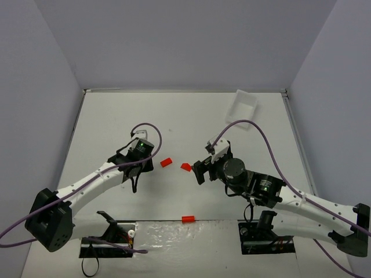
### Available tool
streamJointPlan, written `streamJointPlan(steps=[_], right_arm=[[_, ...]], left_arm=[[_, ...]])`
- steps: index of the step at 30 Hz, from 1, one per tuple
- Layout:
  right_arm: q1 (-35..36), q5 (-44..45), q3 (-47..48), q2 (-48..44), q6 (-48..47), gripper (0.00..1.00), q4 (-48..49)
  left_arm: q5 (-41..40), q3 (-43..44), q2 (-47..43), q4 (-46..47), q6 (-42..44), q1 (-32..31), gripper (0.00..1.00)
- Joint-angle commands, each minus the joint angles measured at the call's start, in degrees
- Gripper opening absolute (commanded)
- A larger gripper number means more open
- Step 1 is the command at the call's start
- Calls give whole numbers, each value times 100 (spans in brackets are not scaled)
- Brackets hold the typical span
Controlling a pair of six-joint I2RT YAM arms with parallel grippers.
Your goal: Build the wood block tower
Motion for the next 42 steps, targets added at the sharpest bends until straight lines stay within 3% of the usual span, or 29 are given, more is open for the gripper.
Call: streamJointPlan(steps=[1,9,34,42], right_arm=[[-16,-124,-22,-92,96,92,141],[-20,-183,-90,-122,-14,92,87],[-47,-152,-177,-140,-117,93,50],[-56,-141,-212,-140,-132,93,41]], left_arm=[[-710,-241,-331,1212,-28,-218,0],[-1136,-441,-21,1590,-2,-579,0],[-655,-41,1053,1414,-79,-633,1],[-662,-118,1078,1489,-165,-634,9]])
